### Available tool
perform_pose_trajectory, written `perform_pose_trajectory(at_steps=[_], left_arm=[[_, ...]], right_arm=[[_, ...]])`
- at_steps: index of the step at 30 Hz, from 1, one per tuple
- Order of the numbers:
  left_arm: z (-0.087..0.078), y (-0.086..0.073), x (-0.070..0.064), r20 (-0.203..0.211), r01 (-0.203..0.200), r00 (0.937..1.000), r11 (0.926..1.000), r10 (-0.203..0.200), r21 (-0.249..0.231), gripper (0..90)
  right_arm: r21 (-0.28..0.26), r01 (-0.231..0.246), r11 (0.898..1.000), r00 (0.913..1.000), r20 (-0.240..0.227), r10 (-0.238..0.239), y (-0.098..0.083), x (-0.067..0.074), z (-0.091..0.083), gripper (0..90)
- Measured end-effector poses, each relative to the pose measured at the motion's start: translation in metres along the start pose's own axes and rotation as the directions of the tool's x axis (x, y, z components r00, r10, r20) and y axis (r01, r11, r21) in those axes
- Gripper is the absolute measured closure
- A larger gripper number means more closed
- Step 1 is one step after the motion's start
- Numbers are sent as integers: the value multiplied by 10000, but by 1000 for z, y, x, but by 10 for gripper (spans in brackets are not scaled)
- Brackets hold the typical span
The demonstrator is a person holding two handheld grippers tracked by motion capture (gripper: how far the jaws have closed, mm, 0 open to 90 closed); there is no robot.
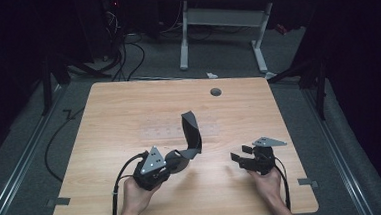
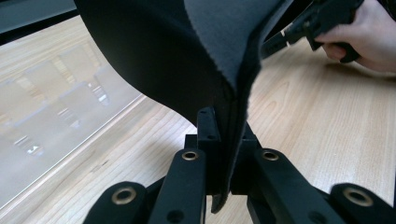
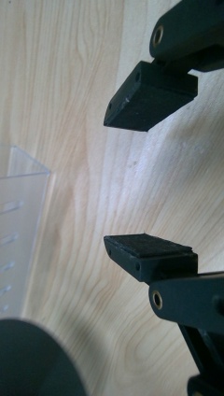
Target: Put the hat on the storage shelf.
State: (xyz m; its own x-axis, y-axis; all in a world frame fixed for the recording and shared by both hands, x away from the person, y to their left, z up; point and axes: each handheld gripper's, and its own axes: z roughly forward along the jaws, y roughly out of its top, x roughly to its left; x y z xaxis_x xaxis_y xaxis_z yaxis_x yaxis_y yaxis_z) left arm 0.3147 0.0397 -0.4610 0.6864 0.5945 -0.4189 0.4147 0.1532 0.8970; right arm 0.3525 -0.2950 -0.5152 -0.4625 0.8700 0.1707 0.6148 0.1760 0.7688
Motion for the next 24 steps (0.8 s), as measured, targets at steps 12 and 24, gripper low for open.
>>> perform_pose_trajectory(at_steps=[12,24], left_arm=[[-4,9,12,-413,542,9976,9976,-560,-421,867],[-14,19,25,-885,784,9920,9894,-895,-1220,866]], right_arm=[[503,734,9960,9910,1081,-785,-11,6,10,341],[942,1156,9888,9821,1382,-1280,-12,9,13,335]])
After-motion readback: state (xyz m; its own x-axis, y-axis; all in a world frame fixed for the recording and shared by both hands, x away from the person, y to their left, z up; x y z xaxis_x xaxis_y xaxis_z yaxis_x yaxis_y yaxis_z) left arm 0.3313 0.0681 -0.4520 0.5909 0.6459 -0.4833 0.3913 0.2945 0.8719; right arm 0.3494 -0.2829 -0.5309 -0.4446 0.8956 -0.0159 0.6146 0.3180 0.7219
